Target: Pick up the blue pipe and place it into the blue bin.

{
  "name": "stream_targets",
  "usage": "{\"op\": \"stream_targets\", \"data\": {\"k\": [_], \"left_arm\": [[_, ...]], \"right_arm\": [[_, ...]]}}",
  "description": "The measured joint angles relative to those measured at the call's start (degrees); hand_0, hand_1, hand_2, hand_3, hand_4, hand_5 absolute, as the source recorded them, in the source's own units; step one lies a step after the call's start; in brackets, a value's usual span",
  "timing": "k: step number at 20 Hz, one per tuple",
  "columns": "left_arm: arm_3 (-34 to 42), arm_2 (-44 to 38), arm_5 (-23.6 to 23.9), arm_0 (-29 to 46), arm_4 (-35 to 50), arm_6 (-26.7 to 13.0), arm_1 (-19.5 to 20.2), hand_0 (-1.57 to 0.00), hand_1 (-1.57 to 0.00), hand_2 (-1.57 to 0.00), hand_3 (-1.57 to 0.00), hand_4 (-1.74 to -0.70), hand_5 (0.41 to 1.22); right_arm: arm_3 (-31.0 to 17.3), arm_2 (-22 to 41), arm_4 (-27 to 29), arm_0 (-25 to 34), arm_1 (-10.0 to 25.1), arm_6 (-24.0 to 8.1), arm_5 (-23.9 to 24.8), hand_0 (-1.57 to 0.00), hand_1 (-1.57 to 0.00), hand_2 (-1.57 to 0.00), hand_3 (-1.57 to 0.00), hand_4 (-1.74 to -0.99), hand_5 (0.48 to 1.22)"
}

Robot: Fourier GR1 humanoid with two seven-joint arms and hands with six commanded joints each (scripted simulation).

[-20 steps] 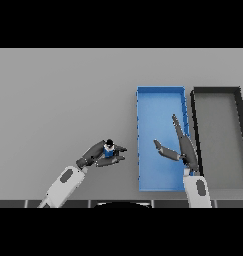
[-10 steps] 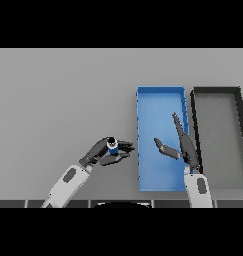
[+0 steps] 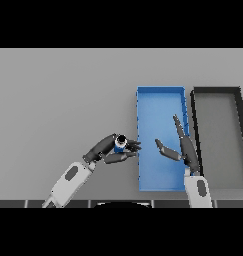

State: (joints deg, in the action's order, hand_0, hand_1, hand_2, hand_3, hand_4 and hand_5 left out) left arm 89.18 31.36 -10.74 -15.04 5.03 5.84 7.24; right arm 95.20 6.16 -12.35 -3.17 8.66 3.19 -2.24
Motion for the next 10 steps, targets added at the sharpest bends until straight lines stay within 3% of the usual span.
{"op": "stream_targets", "data": {"k": [4, 6, 9, 10], "left_arm": [[-0.25, -0.44, -0.74, 0.75, -0.60, -0.21, -0.40, -1.57, -1.57, -1.57, -1.57, -1.47, 1.220], [-0.65, -1.51, -1.03, -0.28, -0.47, -0.69, -0.55, -1.57, -1.57, -1.57, -1.57, -1.47, 1.220], [0.09, -1.15, -1.09, 0.67, -1.84, -0.40, -1.06, -1.57, -1.57, -1.57, -1.57, -1.47, 1.221], [0.08, -1.24, -1.63, 1.19, -2.03, 0.06, -0.70, -1.57, -1.57, -1.57, -1.57, -1.47, 1.221]], "right_arm": [[5.27, 1.98, -4.15, -8.67, -4.98, 1.42, 6.52, 0.00, 0.00, 0.00, 0.00, -1.133, 0.578], [7.06, 2.75, -5.98, -11.90, -7.77, 0.47, 9.82, 0.00, 0.00, 0.00, 0.00, -1.185, 0.578], [8.68, 2.70, -5.93, -13.61, -8.32, 0.76, 10.62, 0.00, -0.02, -0.02, 0.00, -1.178, 0.569], [9.74, 2.47, -4.23, -13.73, -8.38, 3.09, 9.97, 0.00, -0.02, -0.03, 0.00, -1.166, 0.571]]}}
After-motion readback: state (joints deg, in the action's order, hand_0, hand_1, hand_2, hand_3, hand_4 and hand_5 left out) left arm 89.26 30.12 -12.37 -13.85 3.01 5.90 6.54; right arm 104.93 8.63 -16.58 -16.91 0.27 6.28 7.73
